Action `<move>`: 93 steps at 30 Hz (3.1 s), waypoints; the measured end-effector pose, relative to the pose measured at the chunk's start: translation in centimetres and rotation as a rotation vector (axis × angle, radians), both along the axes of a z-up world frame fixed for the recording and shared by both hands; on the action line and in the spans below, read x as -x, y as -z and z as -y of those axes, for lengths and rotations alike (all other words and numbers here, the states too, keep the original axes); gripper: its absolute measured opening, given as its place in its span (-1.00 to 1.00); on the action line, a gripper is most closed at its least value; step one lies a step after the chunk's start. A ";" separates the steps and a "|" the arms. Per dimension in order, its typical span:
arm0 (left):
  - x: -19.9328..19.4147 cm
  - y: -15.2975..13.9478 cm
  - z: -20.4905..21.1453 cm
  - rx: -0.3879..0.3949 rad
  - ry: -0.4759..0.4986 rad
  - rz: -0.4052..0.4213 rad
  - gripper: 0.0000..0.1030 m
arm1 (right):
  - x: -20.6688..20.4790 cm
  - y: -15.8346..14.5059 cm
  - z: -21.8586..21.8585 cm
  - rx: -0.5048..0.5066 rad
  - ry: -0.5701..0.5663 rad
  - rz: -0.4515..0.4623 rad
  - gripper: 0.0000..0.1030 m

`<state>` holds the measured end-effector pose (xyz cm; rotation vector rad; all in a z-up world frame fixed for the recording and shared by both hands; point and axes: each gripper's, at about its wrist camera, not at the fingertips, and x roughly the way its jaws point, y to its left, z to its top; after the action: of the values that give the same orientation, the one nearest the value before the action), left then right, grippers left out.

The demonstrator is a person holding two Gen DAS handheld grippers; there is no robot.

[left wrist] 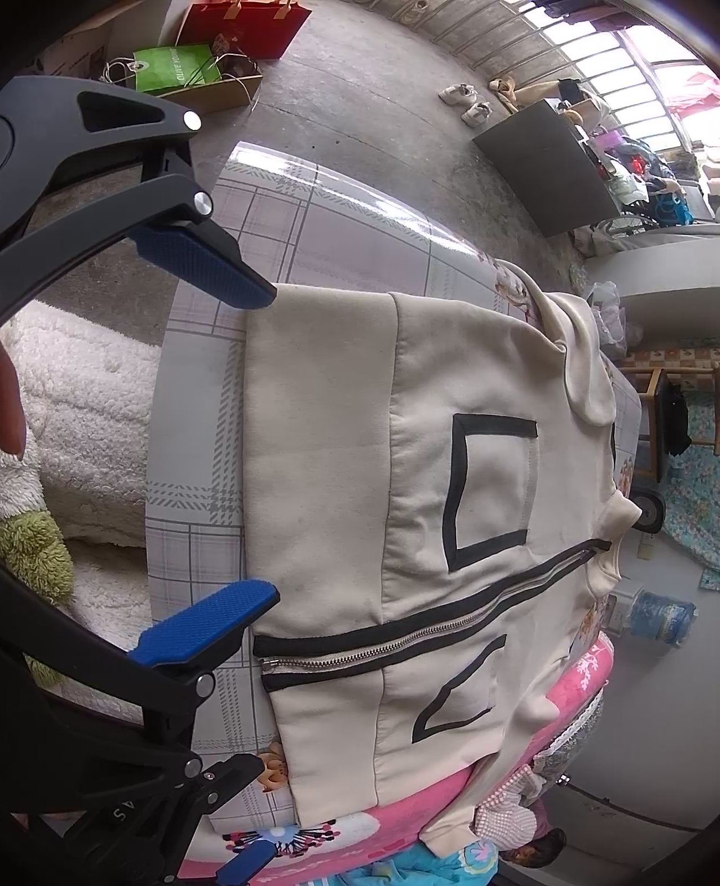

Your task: Fold large clothes

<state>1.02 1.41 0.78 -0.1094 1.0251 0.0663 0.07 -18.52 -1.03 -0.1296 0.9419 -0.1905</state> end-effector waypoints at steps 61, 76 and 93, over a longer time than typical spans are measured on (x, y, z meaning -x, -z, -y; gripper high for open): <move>-7.2 5.3 -7.8 -0.005 0.047 0.024 -0.60 | -8.2 3.7 14.3 -0.167 0.115 -0.032 -0.83; -0.1 0.4 -9.7 0.055 0.121 0.048 -0.92 | 0.9 -0.1 14.3 -0.290 0.077 0.012 -0.90; -5.4 -0.6 -8.0 0.083 0.176 0.123 0.50 | -5.1 -4.2 3.8 -0.238 -0.213 0.099 0.61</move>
<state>6.41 9.40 1.37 -0.0978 0.9110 -0.1417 5.19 -22.35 3.18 -0.0003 0.8387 0.1110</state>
